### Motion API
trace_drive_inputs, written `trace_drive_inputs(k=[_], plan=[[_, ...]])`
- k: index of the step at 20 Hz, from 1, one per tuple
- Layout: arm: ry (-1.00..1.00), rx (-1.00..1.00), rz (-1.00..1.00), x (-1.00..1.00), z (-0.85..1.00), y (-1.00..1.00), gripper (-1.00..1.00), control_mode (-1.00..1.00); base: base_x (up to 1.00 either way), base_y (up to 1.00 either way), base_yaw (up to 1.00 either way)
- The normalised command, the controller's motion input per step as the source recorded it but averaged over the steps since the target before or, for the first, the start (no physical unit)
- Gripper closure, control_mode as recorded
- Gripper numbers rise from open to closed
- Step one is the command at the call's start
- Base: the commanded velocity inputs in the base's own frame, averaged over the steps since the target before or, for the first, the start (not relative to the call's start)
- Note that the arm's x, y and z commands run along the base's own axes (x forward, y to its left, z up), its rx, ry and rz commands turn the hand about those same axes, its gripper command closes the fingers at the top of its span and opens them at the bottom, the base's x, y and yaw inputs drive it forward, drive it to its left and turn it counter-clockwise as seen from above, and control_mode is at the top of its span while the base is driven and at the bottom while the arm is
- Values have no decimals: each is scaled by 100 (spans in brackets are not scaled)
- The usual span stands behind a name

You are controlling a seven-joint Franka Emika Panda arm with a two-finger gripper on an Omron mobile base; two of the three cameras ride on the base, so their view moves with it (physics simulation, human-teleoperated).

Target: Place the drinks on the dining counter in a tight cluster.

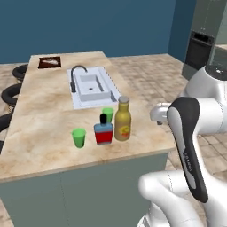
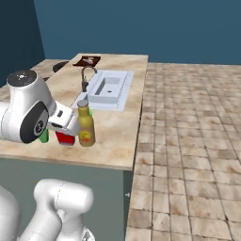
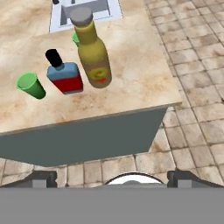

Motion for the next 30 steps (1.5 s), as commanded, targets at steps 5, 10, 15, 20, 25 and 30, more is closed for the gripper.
trace_drive_inputs(k=[5, 10, 15, 20, 25, 30], plan=[[0, 0, 0, 0, 0, 0, -100, 100, -71, -44, -14], [0, 0, 0, 0, 0, 0, -100, 100, -12, -96, -31], [0, 0, 0, 0, 0, 0, -100, 100, 6, -100, -45], [0, 0, 0, 0, 0, 0, -100, 100, 48, -90, -31], [0, 0, 0, 0, 0, 0, -100, 100, 74, -67, -11], [0, 0, 0, 0, 0, 0, -100, 100, 85, -50, -1]])
